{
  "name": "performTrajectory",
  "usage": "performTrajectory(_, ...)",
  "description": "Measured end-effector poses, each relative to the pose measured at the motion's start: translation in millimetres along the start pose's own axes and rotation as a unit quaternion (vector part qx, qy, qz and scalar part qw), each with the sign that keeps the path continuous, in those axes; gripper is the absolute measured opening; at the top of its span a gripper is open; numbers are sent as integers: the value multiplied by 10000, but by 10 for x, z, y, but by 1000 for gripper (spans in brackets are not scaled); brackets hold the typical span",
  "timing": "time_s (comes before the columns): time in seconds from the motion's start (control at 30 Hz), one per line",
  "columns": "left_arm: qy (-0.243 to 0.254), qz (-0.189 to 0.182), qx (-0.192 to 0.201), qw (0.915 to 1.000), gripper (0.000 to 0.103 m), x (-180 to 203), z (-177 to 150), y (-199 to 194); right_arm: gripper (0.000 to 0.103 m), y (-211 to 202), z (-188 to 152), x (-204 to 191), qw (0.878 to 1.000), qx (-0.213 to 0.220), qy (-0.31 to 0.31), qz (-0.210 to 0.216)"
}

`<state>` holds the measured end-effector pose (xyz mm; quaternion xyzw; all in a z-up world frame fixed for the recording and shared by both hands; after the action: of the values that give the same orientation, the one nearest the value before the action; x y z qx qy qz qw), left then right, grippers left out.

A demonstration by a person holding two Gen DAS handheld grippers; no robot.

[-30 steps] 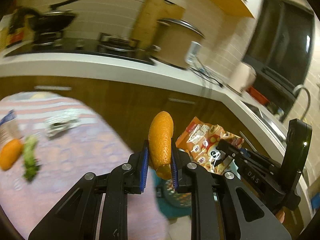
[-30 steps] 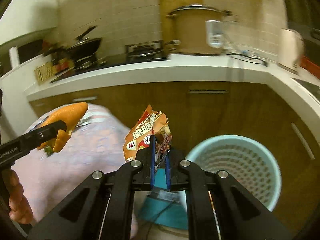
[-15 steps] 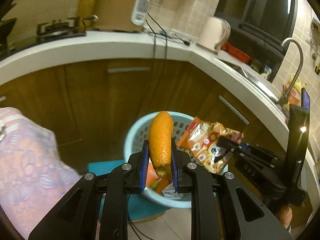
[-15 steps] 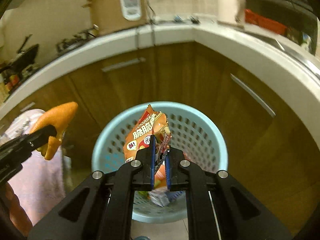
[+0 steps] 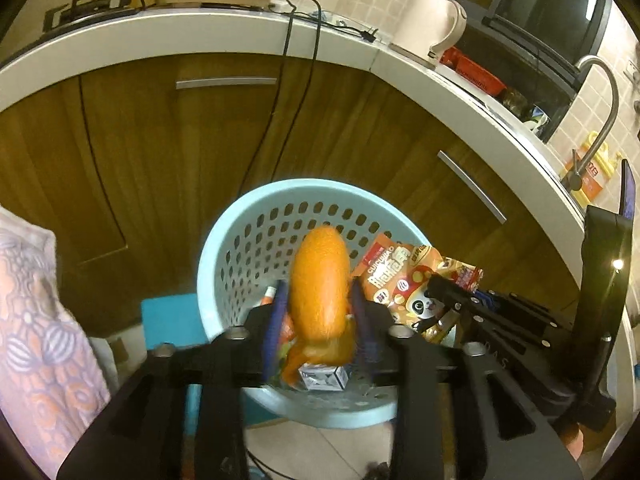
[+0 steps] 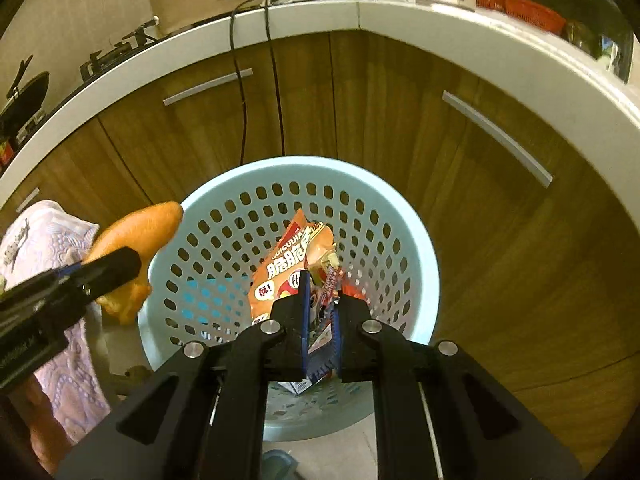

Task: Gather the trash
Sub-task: 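Open both tools to drop the vegetable and packet into the basket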

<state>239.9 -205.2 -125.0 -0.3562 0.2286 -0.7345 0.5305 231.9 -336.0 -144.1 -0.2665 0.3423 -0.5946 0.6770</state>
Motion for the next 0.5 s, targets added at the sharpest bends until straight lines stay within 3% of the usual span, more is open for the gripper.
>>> performTrajectory(0.2,71,41,125,9999,52,-22,16,-122,17,-5,13,26,9999,-39,125,104)
performTrajectory(0.5,33,196,476,9987,53,-161,13,-532,28,-254,75,-254,9993,225,-50,304)
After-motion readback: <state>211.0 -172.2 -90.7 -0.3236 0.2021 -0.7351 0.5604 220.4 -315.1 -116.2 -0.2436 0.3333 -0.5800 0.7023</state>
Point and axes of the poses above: each gripper's, at about its wrist camera, not at the fingertips, and y roughly the way its jaws point, x to its right, z to its top, the point moved 9 cm from there along y, roughly the way its jaws point, and after that the axes turned 2 degrees about y, right-handed, at the moved point
